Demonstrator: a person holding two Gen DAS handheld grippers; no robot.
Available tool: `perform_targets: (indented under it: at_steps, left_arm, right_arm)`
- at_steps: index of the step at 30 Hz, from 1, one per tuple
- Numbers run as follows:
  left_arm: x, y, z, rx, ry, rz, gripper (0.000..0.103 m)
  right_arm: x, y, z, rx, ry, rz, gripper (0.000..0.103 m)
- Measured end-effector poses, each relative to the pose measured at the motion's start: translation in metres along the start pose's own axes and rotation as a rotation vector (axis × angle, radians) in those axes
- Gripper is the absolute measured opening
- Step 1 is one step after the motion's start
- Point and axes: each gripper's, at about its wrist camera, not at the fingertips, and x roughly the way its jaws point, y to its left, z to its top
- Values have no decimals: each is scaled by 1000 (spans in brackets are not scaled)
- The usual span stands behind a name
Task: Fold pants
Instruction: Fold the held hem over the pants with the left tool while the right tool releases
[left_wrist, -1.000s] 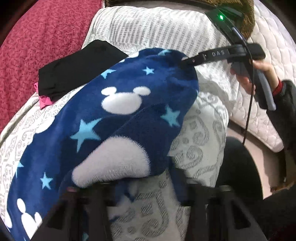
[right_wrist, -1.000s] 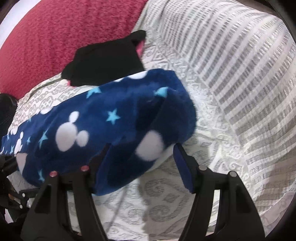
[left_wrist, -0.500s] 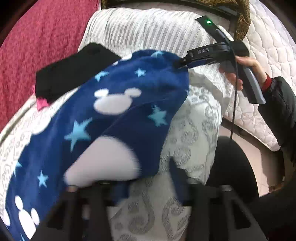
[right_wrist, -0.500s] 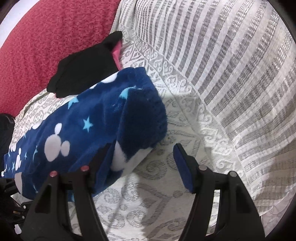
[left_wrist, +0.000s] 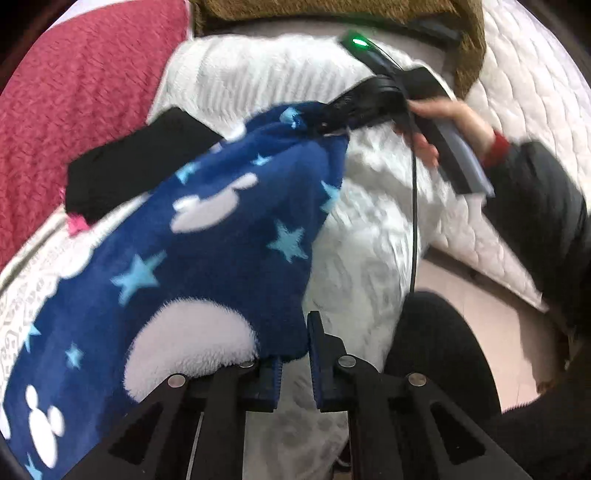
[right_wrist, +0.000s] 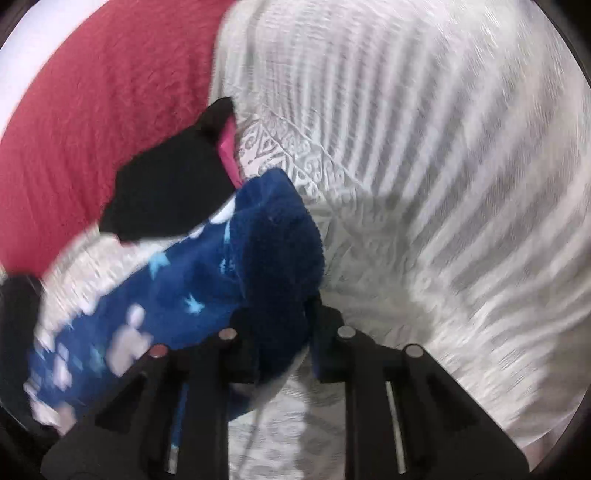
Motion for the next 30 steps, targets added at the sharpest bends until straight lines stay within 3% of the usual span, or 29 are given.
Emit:
perform_targets:
  at_steps: [3, 5, 8, 14, 18, 20, 24, 25, 26, 27, 28, 30]
  left_arm:
    - [13, -2, -8, -15, 10, 3, 11]
    - [12, 0, -8, -36, -2, -5, 11]
    - [5, 4, -6, -57, -21, -21, 11]
    - [8, -2, -5, -45, -29, 0, 11]
    - [11, -5, -6, -30, -13, 16, 11]
    - [11, -6, -6, -31, -10, 22, 11]
    - [11, -5, -7, -53, -10, 17, 11]
    - [12, -5, -7, -57, -10, 17, 11]
    - [12, -5, -7, -60, -10, 17, 11]
    - [12, -5, -7, -62, -9, 17, 11]
    - [12, -6, -7, -58, -8, 18, 11]
    - [12, -8, -6, -42, -7, 24, 11]
  right_arm:
    - [27, 9, -9, -163, 118, -178, 38]
    - [27, 11, -14, -220, 107, -207, 50]
    - [6, 1, -9, -182, 62, -191, 59]
    - [3, -32, 5, 14, 75, -41, 59]
    - [18, -16, 26, -32, 55, -74, 60]
    - [22, -8, 44, -78, 25, -97, 72]
    - [53, 6, 79, -134, 46, -109, 73]
    - [65, 5, 86, -119, 70, -89, 73]
    - [79, 3, 91, -91, 104, -73, 66]
    - [87, 2, 92, -71, 125, -65, 18]
    - [94, 1, 92, -48, 151, -42, 19]
    - [80, 8, 92, -38, 71, -60, 19]
